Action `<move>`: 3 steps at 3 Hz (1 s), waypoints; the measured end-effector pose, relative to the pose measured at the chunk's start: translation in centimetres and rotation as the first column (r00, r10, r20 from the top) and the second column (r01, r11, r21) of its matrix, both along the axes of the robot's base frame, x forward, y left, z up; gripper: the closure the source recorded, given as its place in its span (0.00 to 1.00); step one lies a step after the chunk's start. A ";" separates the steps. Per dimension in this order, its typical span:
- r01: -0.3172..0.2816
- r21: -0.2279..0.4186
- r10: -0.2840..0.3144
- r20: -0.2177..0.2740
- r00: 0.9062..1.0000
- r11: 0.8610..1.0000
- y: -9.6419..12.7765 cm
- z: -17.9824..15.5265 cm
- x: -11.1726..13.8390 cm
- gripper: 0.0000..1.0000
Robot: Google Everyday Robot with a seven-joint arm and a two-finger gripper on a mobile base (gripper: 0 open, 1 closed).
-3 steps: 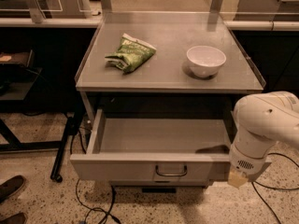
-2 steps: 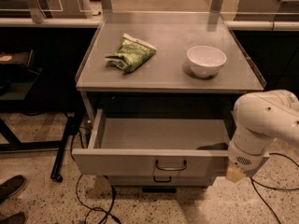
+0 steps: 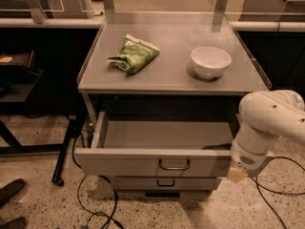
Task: Close top drawer
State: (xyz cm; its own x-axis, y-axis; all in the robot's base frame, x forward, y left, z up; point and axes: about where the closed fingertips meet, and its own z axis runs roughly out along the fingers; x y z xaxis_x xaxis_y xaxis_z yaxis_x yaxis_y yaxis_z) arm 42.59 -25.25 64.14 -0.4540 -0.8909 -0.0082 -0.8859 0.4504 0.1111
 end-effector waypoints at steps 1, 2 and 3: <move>-0.001 0.000 0.001 0.000 1.000 1.000 0.0 0.0 0.0 0.74; -0.001 0.000 0.001 0.000 1.000 1.000 0.0 0.0 0.0 0.42; -0.001 0.000 0.001 0.000 1.000 1.000 0.0 0.0 0.0 0.12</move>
Offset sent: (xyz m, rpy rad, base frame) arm 0.0000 0.0000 0.0001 0.0002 -0.0002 0.0010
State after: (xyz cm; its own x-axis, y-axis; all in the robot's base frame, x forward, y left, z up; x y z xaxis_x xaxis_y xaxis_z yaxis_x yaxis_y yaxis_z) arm 42.59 -25.25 64.14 -0.4532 -0.8914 -0.0084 -0.8863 0.4496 0.1111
